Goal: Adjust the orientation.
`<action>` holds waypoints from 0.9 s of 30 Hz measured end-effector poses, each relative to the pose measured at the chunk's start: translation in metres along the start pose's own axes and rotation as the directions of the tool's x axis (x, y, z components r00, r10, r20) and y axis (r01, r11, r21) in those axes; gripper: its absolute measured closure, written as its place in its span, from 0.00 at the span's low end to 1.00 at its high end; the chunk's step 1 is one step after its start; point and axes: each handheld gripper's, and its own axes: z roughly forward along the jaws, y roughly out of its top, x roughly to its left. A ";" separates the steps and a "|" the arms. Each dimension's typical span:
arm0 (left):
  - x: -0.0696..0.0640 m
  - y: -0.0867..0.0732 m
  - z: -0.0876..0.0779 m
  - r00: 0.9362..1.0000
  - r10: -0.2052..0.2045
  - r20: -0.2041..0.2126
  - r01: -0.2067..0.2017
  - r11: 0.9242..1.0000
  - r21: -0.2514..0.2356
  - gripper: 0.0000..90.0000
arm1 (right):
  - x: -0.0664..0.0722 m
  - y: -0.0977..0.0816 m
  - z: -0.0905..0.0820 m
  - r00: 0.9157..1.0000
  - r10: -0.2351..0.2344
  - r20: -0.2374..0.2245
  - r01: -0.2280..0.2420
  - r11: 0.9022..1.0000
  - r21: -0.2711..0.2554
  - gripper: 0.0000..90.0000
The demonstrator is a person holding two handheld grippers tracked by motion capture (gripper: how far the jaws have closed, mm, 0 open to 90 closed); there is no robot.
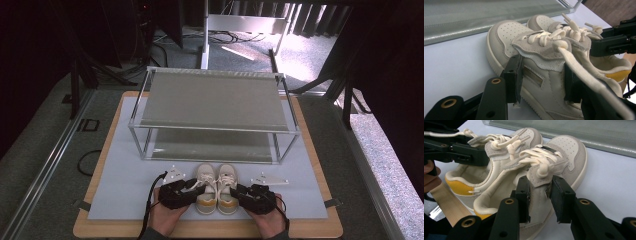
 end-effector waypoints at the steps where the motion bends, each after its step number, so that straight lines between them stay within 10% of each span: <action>1: 0.000 0.000 0.000 1.000 -0.002 0.001 0.002 1.000 0.003 0.61 | 0.000 0.000 0.000 1.000 0.000 0.001 0.000 1.000 0.004 0.76; 14: -0.003 -0.002 0.002 1.000 0.016 -0.018 -0.016 1.000 0.004 0.62 | 0.009 0.004 0.002 0.997 -0.054 0.060 0.052 0.998 0.035 0.76; 27: -0.003 0.002 -0.002 1.000 -0.014 -0.007 0.014 1.000 -0.026 0.63 | 0.000 -0.003 -0.002 0.999 0.039 -0.002 -0.039 0.998 -0.048 0.80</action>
